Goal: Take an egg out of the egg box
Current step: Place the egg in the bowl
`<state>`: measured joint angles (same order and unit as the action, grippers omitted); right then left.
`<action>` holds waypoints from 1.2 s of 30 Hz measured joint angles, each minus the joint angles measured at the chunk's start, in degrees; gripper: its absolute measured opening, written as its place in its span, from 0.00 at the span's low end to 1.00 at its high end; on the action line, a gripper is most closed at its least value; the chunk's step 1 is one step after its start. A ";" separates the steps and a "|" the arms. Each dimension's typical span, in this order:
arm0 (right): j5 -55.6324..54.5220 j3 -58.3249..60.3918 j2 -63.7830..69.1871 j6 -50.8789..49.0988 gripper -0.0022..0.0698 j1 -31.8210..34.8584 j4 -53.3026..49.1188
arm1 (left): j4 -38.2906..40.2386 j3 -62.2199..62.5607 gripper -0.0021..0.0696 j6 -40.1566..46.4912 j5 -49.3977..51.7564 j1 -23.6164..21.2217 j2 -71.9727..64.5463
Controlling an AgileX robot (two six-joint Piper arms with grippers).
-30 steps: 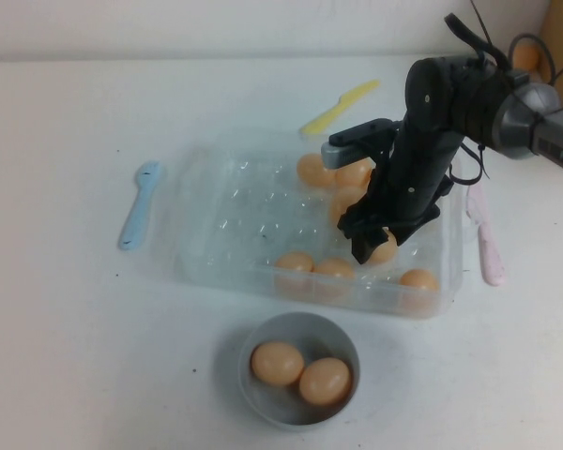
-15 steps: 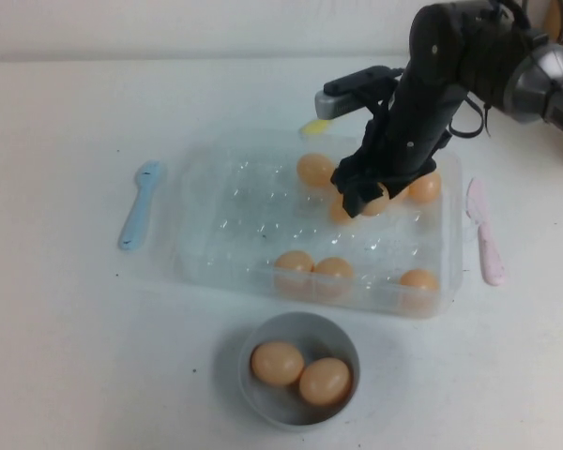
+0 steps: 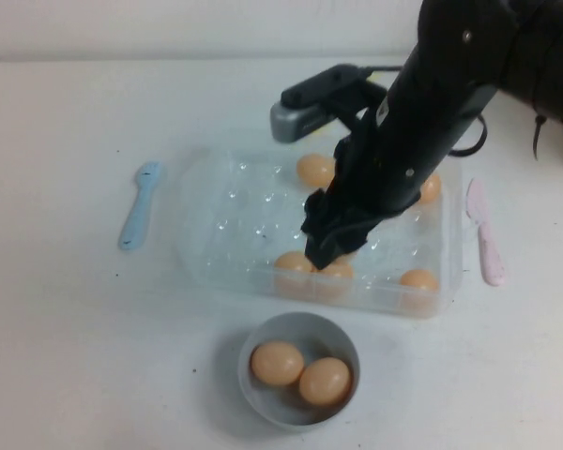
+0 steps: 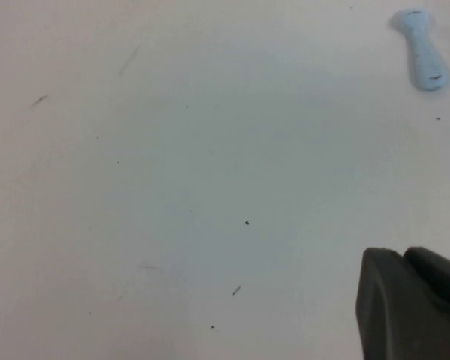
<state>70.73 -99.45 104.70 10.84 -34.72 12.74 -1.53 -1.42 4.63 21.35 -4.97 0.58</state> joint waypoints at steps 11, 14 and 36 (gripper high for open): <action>0.01 7.62 0.89 1.56 0.63 -8.37 0.22 | 0.00 0.00 0.02 0.00 0.00 0.00 0.00; -0.11 7.62 3.02 2.31 0.63 -8.37 0.03 | 0.00 0.00 0.02 0.00 0.00 0.00 0.00; -1.89 7.70 6.92 4.16 0.84 -8.37 -0.01 | 0.00 0.00 0.02 0.00 0.00 0.00 0.00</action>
<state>68.83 -91.75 111.62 15.00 -43.08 12.73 -1.53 -1.42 4.63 21.35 -4.97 0.58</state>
